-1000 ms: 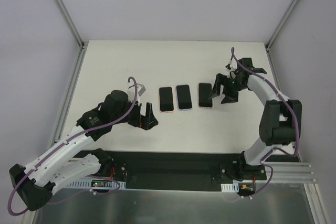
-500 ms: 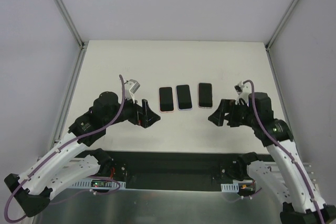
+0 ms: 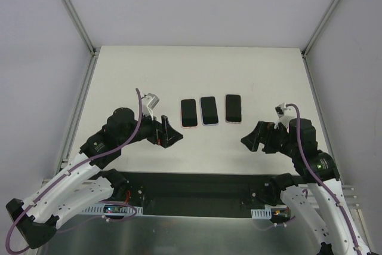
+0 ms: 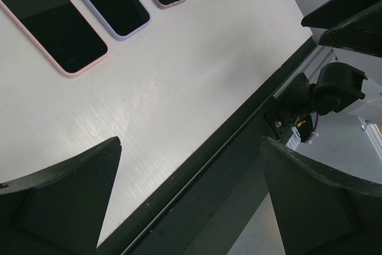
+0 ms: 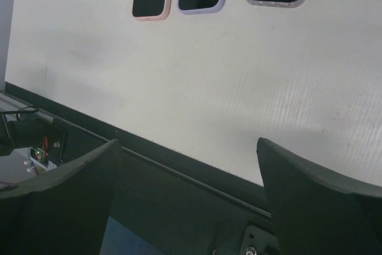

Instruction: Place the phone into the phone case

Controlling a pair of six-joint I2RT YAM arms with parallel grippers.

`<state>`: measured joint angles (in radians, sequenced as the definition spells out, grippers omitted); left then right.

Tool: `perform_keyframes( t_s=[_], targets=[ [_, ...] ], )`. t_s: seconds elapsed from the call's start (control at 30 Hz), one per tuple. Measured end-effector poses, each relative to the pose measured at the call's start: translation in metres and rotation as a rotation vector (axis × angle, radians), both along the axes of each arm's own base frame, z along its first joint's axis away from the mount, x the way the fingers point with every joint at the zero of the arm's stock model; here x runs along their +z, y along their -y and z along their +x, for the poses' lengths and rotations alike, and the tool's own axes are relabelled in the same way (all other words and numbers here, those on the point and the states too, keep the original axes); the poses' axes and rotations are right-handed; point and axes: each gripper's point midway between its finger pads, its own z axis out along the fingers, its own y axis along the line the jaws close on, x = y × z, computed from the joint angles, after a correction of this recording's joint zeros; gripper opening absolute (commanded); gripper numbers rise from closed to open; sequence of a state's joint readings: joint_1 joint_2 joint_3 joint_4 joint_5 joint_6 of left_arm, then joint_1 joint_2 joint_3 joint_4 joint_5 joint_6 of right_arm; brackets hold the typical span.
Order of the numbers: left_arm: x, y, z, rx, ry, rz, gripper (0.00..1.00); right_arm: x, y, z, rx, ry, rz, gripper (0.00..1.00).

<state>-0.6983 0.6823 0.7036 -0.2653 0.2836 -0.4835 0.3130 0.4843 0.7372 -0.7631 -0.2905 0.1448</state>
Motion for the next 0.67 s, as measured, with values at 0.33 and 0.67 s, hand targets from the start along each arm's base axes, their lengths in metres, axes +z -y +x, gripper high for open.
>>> perform_keyframes(
  t_s=[0.33,0.67],
  targets=[
    [-0.0008,-0.0002,-0.0001,0.001,0.01,-0.009,0.99,-0.0007,0.0006,-0.0007,0.001,-0.002,-0.005,0.96],
    [-0.0004,-0.0001,0.0001,0.001,0.011,-0.01,0.99,0.0043,0.0003,-0.0012,0.006,0.008,-0.002,0.96]
  ],
)
